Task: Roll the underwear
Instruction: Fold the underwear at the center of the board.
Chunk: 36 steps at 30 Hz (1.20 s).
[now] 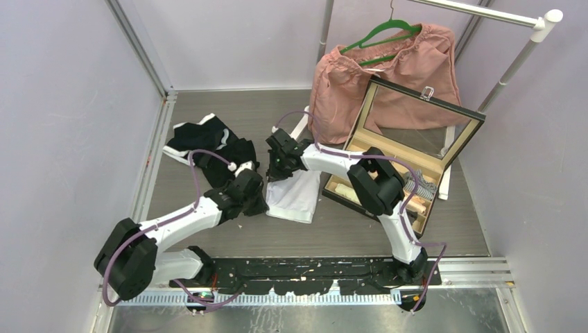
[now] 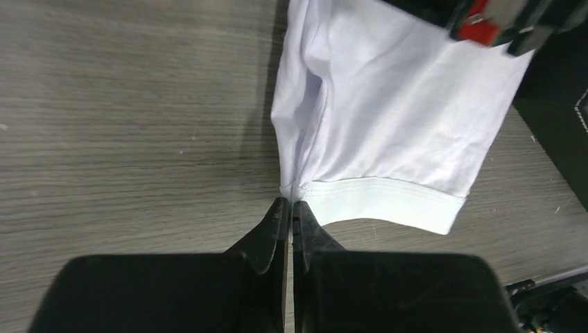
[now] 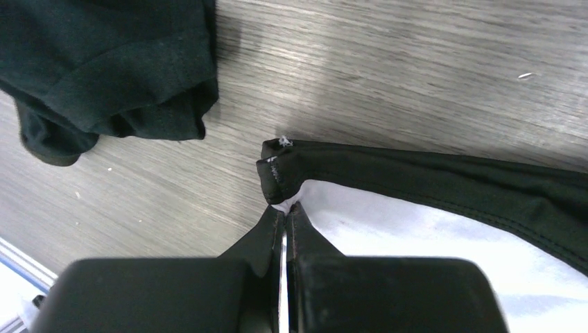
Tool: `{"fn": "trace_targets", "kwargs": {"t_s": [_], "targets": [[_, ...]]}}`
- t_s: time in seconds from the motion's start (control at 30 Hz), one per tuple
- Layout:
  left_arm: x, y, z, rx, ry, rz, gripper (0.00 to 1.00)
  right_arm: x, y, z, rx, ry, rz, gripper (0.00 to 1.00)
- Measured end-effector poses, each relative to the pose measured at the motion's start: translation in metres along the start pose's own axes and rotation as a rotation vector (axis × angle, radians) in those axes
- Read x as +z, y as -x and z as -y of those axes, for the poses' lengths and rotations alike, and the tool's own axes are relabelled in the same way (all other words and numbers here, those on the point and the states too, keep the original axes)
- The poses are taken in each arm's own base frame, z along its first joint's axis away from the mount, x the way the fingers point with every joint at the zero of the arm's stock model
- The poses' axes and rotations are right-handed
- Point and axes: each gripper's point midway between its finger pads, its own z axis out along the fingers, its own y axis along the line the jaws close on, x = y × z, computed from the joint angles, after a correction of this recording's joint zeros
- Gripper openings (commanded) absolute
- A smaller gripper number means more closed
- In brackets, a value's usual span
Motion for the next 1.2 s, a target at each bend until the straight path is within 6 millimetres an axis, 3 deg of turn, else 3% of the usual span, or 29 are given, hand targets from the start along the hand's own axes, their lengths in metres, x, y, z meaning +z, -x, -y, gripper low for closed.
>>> {"fn": "trace_targets", "kwargs": {"t_s": [0.13,0.3,0.47,0.83,1.2], "targets": [[-0.017,0.021,0.005,0.077,0.063,0.015,0.01,-0.008,0.012,-0.009,0.029,0.047,0.024,0.01],[-0.029,0.048,0.01,0.183,0.17,0.021,0.01,-0.035,0.046,-0.028,0.112,0.182,0.114,0.01],[-0.034,0.049,0.001,0.293,0.253,-0.001,0.01,-0.058,0.066,-0.023,0.189,0.256,0.18,0.01],[-0.038,0.023,0.022,0.537,0.254,-0.052,0.01,-0.065,0.033,0.011,0.233,0.216,0.171,0.01],[-0.028,0.01,0.061,0.656,0.23,-0.069,0.01,-0.09,0.032,0.029,0.244,0.173,0.256,0.01]]}}
